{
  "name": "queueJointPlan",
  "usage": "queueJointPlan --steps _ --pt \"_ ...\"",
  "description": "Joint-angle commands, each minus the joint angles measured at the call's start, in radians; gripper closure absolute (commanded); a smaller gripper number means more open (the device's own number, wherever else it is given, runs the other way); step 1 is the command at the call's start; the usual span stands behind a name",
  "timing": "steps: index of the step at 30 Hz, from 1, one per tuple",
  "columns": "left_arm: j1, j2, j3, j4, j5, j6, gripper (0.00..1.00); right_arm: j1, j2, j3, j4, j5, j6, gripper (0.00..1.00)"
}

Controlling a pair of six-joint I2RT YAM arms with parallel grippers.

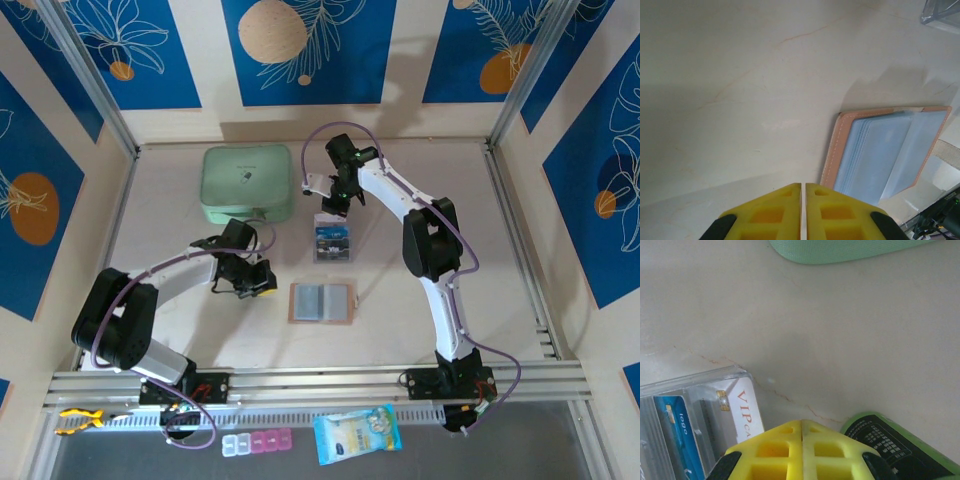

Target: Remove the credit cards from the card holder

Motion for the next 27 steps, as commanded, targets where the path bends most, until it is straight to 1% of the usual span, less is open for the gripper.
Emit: queueJointPlan --steps 1,6,12,15,20,24,27 --pt "0.013 -0.018 -0.008 0.012 0.031 -0.003 0.90 0.008 -0.079 -0.023 0.000 -0.002 0.023 1.00" --pt "0.010 -0.017 -0.011 0.032 0.047 -0.012 0.90 0.013 -0.148 -0.078 0.018 -0.014 0.071 1.00" --pt "-0.007 -0.009 -0.019 0.078 0.073 -0.041 0.90 0.040 -0.267 -0.224 0.084 -0.063 0.245 1.00" --pt "-0.024 0.000 -0.016 0.086 0.075 -0.046 0.90 0.062 -0.330 -0.320 0.152 -0.065 0.401 1.00" --pt "-0.062 0.006 -0.016 0.101 0.069 -0.059 0.90 0.108 -0.429 -0.461 0.230 -0.074 0.715 1.00" --pt "-0.098 0.023 -0.016 0.116 0.060 -0.067 0.91 0.162 -0.505 -0.581 0.296 -0.050 0.912 1.00" --pt "-0.124 0.040 -0.026 0.141 0.052 -0.080 0.91 0.192 -0.555 -0.654 0.308 -0.025 1.066 0.99"
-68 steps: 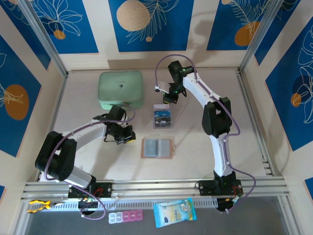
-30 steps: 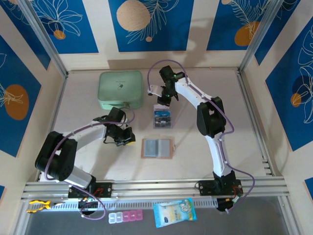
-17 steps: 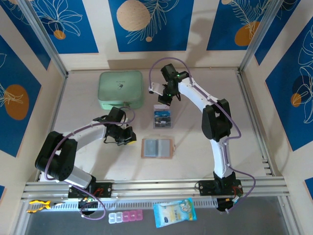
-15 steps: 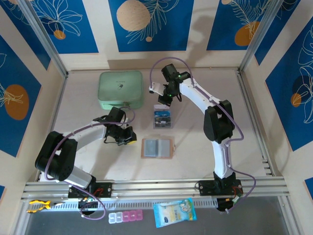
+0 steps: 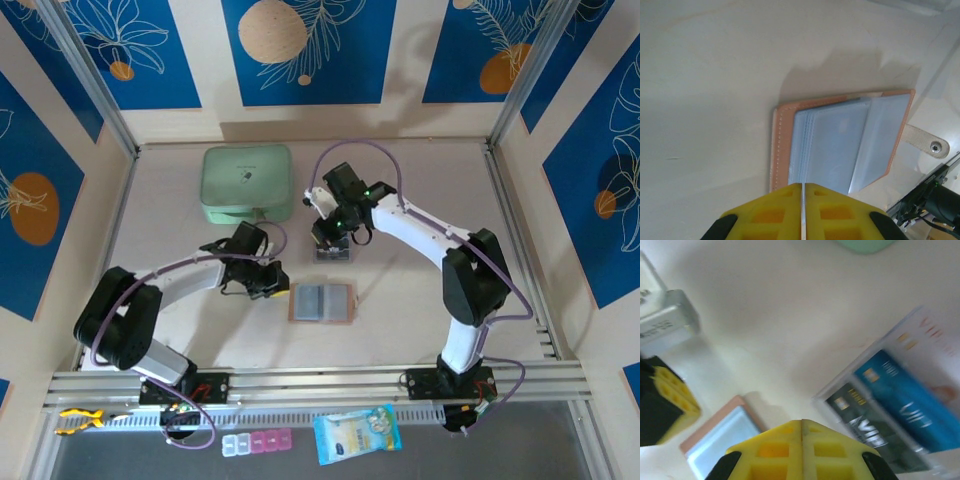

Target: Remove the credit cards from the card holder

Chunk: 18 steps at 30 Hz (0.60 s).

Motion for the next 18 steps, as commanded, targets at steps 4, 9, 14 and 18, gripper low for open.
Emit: queueJointPlan --steps 4,9,14,18 --pt "-0.045 0.048 -0.024 0.042 -0.008 -0.024 0.92 0.038 -0.134 -0.160 0.066 -0.001 0.418 0.98" --pt "-0.063 0.081 -0.020 0.052 -0.008 -0.020 0.93 0.038 -0.212 -0.280 0.088 -0.047 0.592 0.96" --pt "-0.074 0.079 -0.013 0.006 -0.046 -0.004 0.94 0.055 -0.278 -0.381 0.119 -0.044 0.646 0.96" --pt "-0.079 0.076 -0.024 -0.010 -0.068 0.001 0.94 0.062 -0.298 -0.424 0.135 -0.057 0.684 0.93"
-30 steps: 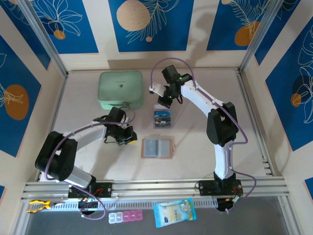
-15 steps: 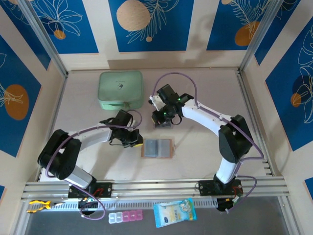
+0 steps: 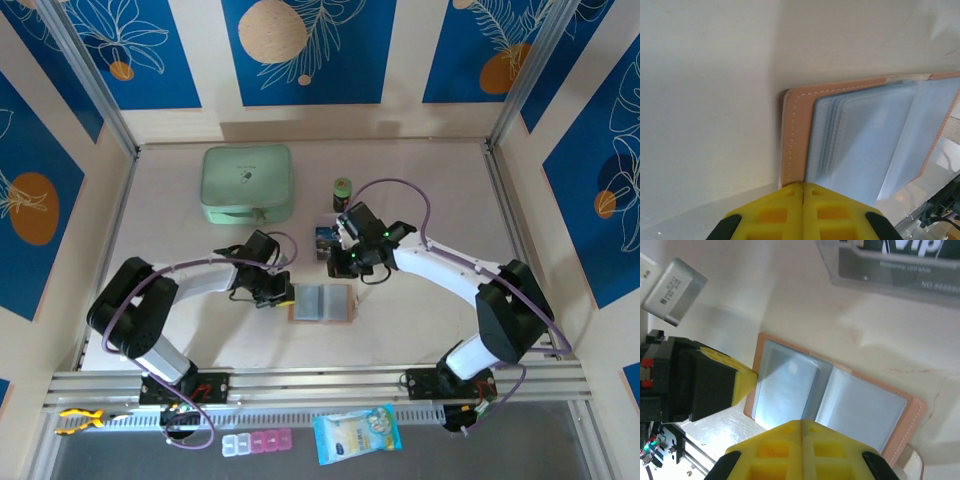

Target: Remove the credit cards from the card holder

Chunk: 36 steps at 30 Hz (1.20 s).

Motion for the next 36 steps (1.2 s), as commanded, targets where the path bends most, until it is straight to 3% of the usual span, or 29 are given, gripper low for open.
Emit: queueJointPlan --steps 1,16,36 --pt "-0.012 0.003 -0.013 -0.033 -0.026 0.015 0.94 0.011 -0.029 -0.028 0.033 -0.037 0.080 0.92" --pt "-0.027 -0.003 -0.050 -0.001 -0.048 -0.009 0.95 0.069 0.027 -0.139 0.229 -0.173 0.255 0.71" --pt "-0.027 0.009 -0.041 -0.006 -0.071 0.009 0.95 0.090 0.198 -0.102 0.302 -0.223 0.284 0.72"
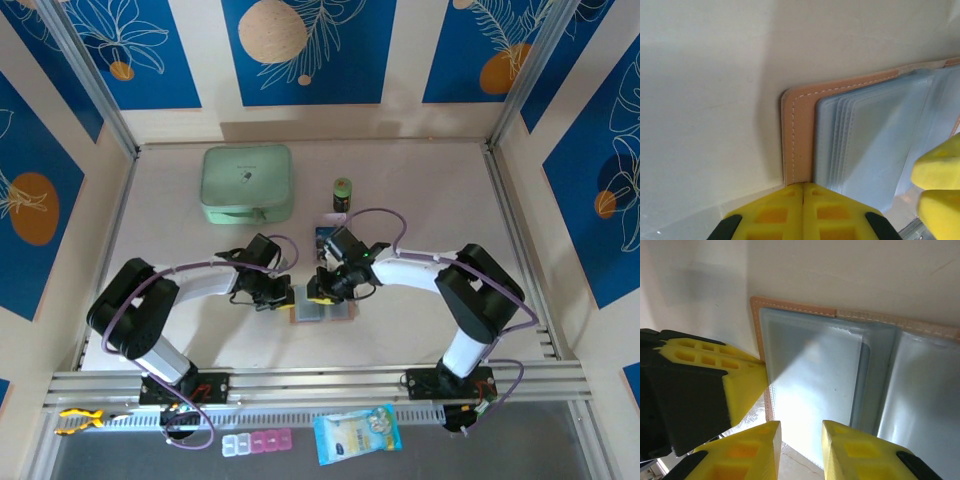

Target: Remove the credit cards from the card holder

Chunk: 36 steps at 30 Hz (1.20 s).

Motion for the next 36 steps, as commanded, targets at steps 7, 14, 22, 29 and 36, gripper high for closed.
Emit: queueJointPlan --steps 7,14,22,29,36 --pt "-0.009 0.011 -0.014 -0.034 -0.058 0.017 0.95 0.010 0.041 0.038 -0.024 -0.010 0.011 0.72" --pt "-0.010 0.011 -0.013 -0.040 -0.060 0.018 0.95 0.007 0.023 0.031 -0.085 0.036 -0.005 0.73" --pt "-0.011 0.010 -0.012 -0.044 -0.062 0.020 0.95 -0.001 -0.001 0.001 -0.094 0.046 -0.010 0.73" --pt "-0.010 0.009 -0.010 -0.046 -0.062 0.020 0.95 -0.014 -0.022 -0.022 -0.077 0.049 -0.007 0.73" --pt "-0.010 0.003 -0.003 -0.055 -0.064 0.021 0.95 -0.023 -0.011 -0.033 -0.059 0.038 -0.009 0.73"
